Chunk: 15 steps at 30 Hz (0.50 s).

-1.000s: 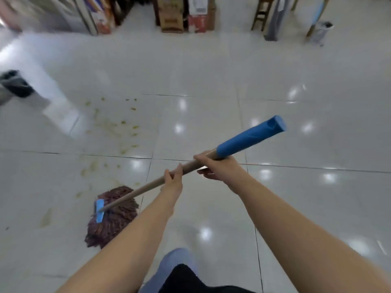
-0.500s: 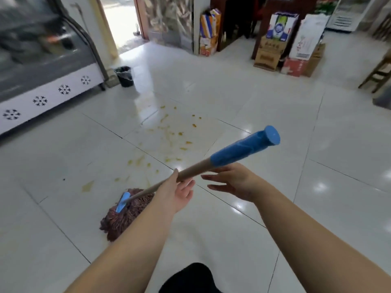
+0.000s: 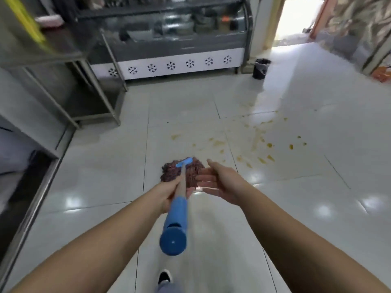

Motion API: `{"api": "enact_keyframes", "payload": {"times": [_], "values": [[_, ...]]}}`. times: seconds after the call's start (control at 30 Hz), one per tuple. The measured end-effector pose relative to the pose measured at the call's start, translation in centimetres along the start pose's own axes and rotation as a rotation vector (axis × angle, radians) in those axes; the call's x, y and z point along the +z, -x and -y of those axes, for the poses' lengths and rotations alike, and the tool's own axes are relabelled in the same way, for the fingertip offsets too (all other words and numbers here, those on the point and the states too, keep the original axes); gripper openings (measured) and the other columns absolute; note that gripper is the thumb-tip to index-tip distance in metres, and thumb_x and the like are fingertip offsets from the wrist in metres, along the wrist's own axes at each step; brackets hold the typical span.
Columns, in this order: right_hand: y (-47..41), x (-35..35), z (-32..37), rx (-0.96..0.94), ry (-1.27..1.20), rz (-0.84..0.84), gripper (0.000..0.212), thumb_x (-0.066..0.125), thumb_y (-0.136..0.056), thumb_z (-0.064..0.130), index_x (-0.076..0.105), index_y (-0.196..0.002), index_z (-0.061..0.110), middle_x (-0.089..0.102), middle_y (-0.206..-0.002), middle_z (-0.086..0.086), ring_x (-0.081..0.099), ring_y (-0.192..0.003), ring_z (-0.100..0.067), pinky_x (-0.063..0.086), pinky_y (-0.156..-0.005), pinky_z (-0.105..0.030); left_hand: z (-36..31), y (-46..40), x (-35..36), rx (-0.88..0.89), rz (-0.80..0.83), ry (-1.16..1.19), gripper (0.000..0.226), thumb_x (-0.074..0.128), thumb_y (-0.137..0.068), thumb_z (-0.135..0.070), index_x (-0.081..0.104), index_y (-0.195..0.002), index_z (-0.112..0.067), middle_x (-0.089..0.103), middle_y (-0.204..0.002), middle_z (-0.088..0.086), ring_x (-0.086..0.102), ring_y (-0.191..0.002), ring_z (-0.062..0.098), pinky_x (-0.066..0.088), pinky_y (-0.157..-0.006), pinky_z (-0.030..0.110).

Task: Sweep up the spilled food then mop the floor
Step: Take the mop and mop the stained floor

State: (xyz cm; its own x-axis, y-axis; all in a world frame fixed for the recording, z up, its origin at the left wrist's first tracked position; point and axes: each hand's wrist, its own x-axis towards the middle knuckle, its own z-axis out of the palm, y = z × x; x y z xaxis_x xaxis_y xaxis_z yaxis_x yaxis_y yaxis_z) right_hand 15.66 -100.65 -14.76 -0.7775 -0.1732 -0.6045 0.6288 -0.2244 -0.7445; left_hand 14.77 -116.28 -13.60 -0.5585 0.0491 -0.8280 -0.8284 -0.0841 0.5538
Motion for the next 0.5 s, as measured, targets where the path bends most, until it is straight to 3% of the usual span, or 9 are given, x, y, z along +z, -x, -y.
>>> {"api": "enact_keyframes", "payload": {"times": [0.07,0.17,0.27,0.3,0.43,0.5], "values": [[-0.7,0.6,-1.3,0.058,0.047,0.047,0.037,0.047,-0.094,0.043,0.064,-0.083,0.012,0.067,-0.074,-0.002,0.063,-0.069,-0.013,0.051,-0.064,-0.023,1.4,0.3,-1.0,0.019,-0.062,-0.025,0.033,0.041,-0.100,-0.029,0.055,-0.100,0.001,0.061,-0.051,0.008,0.059,-0.039,0.013,0.047,-0.040,0.018],[-1.6,1.9,-4.0,0.152,0.156,0.092,0.031,0.051,-0.094,0.040,0.059,-0.081,0.013,0.065,-0.071,0.000,0.063,-0.068,-0.011,0.050,-0.065,-0.022,5.1,0.4,-3.1,-0.095,-0.135,0.122,0.041,0.044,-0.098,-0.033,0.049,-0.079,0.003,0.055,-0.042,0.014,0.049,-0.024,0.014,0.041,-0.028,0.018],[-2.2,3.0,-7.5,0.249,0.134,0.163,0.038,0.047,-0.096,0.038,0.044,-0.065,0.014,0.051,-0.042,0.006,0.049,-0.038,-0.004,0.039,-0.044,-0.016,7.9,0.9,-4.2,-0.110,-0.181,0.069,0.040,0.046,-0.098,-0.030,0.050,-0.078,0.004,0.053,-0.064,0.016,0.048,-0.025,0.013,0.040,-0.029,0.015],[-2.3,3.3,-8.6,0.289,0.118,0.171,0.041,0.046,-0.096,0.039,0.042,-0.064,0.013,0.048,-0.041,0.005,0.047,-0.036,-0.006,0.038,-0.041,-0.016,8.7,0.8,-4.7,-0.105,-0.189,0.037,0.039,0.047,-0.097,-0.029,0.051,-0.078,0.004,0.053,-0.067,0.016,0.050,-0.027,0.013,0.042,-0.031,0.015],[-2.8,6.0,-11.5,0.387,0.131,0.095,0.046,0.040,-0.095,0.049,0.050,-0.088,0.005,0.057,-0.080,-0.009,0.055,-0.071,-0.019,0.048,-0.066,-0.028,9.6,0.8,-7.0,-0.086,-0.194,-0.088,0.036,0.049,-0.097,-0.029,0.054,-0.083,0.003,0.056,-0.063,0.016,0.055,-0.033,0.014,0.047,-0.035,0.019],[-3.1,7.9,-12.3,0.388,0.093,0.135,0.049,0.035,-0.095,0.053,0.053,-0.088,0.008,0.060,-0.073,-0.004,0.054,-0.073,-0.018,0.046,-0.067,-0.027,9.3,0.8,-7.8,-0.125,-0.172,-0.091,0.037,0.050,-0.096,-0.030,0.057,-0.076,0.001,0.060,-0.053,0.012,0.058,-0.039,0.016,0.052,-0.040,0.021]]}}
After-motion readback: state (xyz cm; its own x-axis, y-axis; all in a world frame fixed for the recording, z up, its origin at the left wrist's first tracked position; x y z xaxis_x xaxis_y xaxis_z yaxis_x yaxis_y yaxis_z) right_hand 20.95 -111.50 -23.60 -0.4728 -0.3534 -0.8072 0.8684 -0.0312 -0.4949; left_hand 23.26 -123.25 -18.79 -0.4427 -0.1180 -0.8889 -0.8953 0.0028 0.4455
